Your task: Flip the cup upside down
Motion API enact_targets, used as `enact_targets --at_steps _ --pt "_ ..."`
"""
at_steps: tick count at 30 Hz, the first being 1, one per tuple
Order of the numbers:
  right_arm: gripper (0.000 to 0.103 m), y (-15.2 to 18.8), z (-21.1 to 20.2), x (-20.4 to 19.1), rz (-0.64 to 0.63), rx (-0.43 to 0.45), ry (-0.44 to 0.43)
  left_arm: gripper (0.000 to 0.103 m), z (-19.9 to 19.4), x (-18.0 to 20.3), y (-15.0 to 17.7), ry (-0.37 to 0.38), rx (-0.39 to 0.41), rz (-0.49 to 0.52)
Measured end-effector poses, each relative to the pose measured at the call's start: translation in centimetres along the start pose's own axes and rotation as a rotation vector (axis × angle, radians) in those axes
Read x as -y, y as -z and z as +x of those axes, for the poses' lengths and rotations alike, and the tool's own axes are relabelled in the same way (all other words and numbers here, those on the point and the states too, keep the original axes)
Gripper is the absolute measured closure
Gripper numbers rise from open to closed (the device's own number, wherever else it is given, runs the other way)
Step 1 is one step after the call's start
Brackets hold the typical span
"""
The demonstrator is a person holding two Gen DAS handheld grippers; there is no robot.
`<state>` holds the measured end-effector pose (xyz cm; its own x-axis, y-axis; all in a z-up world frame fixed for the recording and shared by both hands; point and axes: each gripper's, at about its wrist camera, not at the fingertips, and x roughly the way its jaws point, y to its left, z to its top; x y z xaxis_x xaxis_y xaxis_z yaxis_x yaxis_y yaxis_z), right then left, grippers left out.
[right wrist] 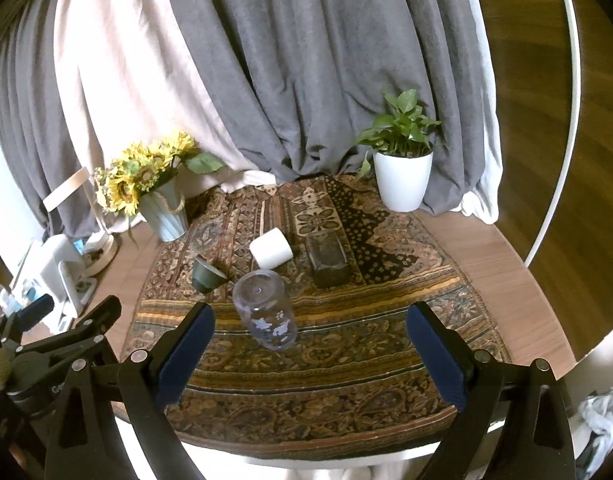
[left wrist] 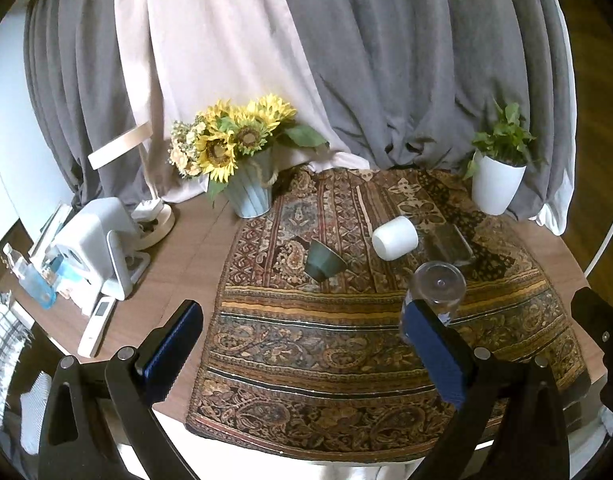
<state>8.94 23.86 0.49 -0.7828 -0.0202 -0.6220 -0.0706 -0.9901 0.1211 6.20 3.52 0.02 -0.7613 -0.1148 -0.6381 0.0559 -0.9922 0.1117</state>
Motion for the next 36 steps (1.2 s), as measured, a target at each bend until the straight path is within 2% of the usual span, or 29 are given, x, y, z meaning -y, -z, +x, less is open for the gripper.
enact_targets --at_steps 36 --pt "0.006 -0.23 -0.71 -0.57 -0.005 0.031 0.015 0.0 -0.4 -0.49 -0.68 0.03 0.011 0.012"
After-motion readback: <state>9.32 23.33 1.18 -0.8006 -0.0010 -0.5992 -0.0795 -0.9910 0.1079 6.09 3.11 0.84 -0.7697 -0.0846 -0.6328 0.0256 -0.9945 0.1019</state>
